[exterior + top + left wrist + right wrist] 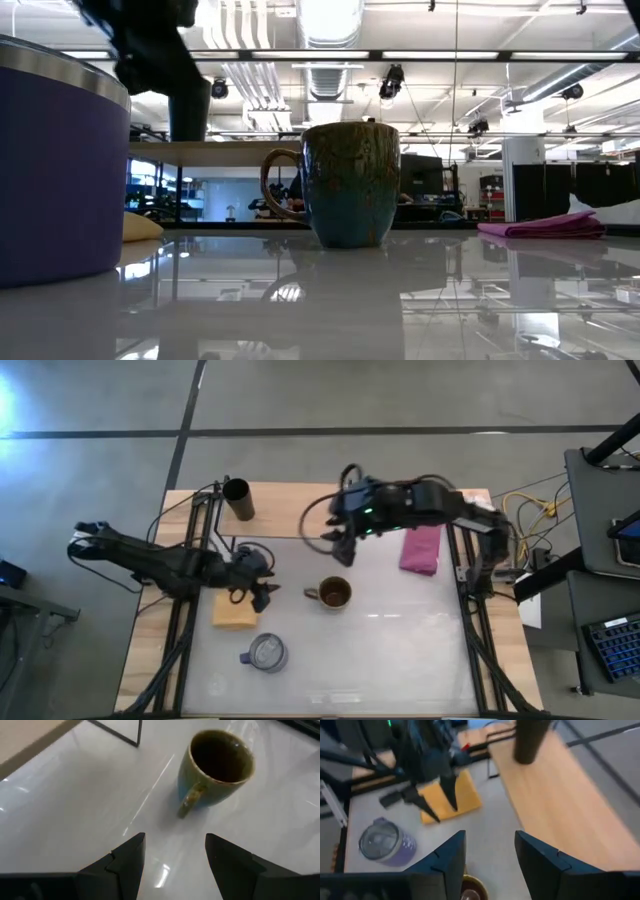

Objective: Stack small to large cups/mugs on shelf
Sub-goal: Put the green mug on the shelf

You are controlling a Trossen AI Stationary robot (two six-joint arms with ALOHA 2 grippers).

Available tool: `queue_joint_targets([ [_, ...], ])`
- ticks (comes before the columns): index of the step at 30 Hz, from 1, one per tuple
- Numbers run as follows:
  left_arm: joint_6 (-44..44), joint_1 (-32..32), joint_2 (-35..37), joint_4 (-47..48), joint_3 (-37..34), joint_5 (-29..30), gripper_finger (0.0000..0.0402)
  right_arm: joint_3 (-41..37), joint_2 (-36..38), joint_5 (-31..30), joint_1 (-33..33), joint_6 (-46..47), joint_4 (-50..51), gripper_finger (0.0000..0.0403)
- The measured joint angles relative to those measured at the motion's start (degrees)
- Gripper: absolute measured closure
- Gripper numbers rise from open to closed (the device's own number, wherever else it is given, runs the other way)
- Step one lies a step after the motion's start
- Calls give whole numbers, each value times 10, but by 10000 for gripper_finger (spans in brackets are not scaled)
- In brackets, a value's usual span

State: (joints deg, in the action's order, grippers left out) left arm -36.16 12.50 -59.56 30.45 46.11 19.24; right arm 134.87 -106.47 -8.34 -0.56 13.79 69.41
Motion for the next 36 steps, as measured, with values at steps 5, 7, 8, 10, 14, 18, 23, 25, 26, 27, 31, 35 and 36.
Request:
queue_joint_targets([
  [5, 47, -28, -67, -36, -2, -19, 208, 0, 51, -48, -1, 29, 36, 241],
  [7, 91, -32, -100, -68, -2, -19, 208, -1, 69, -53, -1, 39, 51, 241],
  [8, 118, -32, -116, -89, -2, -20, 208, -1, 77, -54, -1, 44, 58, 242],
  [10, 168, -32, -147, -142, 0, -26, 208, -1, 91, -54, -1, 56, 73, 242],
  [14, 211, -40, -190, -214, 5, -59, 208, -1, 113, -58, -1, 66, 99, 242],
  [18, 213, -66, -206, -227, 7, -110, 213, -1, 127, -70, 0, 68, 121, 241],
  [23, 253, -80, -219, -230, 6, -143, 239, -1, 129, -82, 0, 63, 136, 243],
  [25, 277, -84, -226, -244, 7, -157, 251, -1, 129, -83, 0, 63, 146, 243],
  [26, 284, -85, -230, -254, 8, -163, 256, -1, 129, -83, 0, 61, 147, 243],
  [27, 290, -86, -233, -259, 8, -164, 261, -1, 129, -83, 0, 59, 146, 244],
  [31, 291, -94, -247, -278, 7, -177, 279, -1, 127, -84, 0, 58, 146, 243],
  [35, 291, -98, -257, -283, 7, -192, 295, -1, 127, -84, 0, 58, 146, 246],
  [36, 291, -98, -258, -282, 7, -192, 299, -1, 127, -84, -1, 58, 146, 247],
])
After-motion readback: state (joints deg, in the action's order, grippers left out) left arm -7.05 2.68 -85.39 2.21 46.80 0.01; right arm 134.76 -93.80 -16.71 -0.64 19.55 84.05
